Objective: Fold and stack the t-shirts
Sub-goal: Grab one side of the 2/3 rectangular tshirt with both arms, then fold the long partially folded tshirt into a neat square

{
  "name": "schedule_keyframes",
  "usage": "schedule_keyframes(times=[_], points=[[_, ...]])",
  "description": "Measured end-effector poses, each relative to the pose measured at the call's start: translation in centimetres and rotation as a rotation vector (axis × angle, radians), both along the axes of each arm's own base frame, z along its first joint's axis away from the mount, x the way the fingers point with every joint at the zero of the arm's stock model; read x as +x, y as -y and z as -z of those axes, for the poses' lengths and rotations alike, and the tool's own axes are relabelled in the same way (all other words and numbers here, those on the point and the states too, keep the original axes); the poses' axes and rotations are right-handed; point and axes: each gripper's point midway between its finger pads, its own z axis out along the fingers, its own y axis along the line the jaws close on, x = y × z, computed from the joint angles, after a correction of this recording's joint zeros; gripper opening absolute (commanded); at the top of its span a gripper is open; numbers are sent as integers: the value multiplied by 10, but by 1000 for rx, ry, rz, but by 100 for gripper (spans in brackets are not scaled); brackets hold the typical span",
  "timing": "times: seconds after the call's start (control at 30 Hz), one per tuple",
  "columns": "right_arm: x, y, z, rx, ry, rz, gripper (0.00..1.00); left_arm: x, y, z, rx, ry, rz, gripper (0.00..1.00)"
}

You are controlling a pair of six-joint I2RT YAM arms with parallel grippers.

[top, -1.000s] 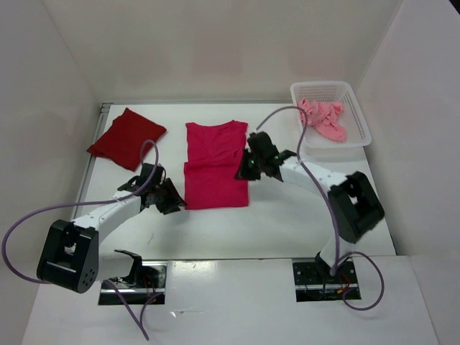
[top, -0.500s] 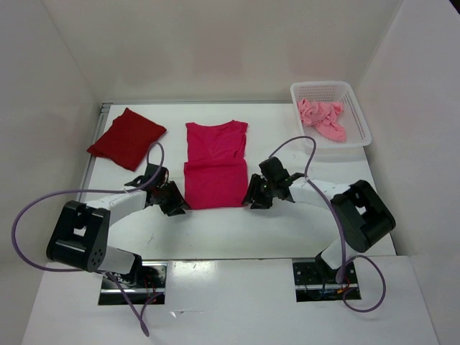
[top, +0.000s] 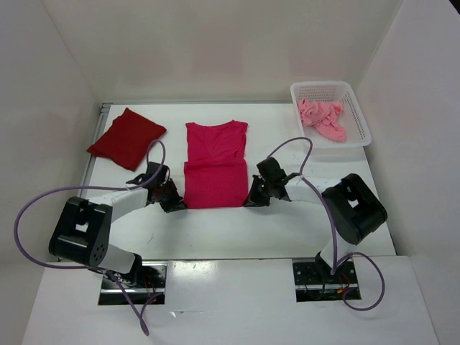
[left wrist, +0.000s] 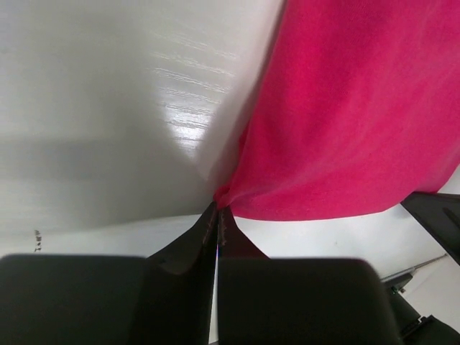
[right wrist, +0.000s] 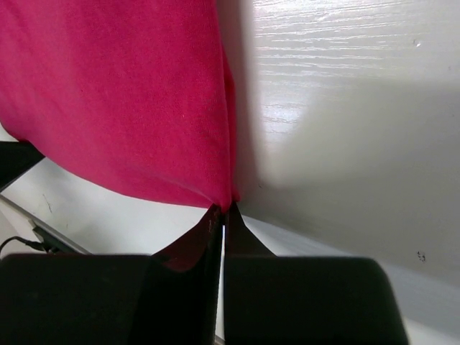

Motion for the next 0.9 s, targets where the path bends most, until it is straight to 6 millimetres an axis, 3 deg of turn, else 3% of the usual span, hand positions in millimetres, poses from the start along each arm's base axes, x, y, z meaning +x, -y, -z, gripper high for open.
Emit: schedule_keyframes(times=[0.13,0.27,0.43,0.53,0.63,0.7,0.8,0.9], points=[[-2,0,-2,1,4,0,0,0,-4,-3,19,5,-10,0],[-29,-3,-13,13,8,-23,0,-9,-4,-25,10,47,-5,0],[-86,-11,-40,64,-19,-94,0,-52,6,-54,-67,74,30,0],[-92,-7,-76,112,16,-82,0,-75,6,-72,-95,61,39,0],[-57,0,-118,153,86,-24,0,-70,9,-97,-99,60,43,0],[-21,8,-140,154,146,23,0,-45,15,-120,-103,93,46,0],[38,23,-162,134,219,79,0,15,23,-151,-108,172,33,0],[93,38,-167,103,251,112,0,85,28,-170,-82,246,26,0]])
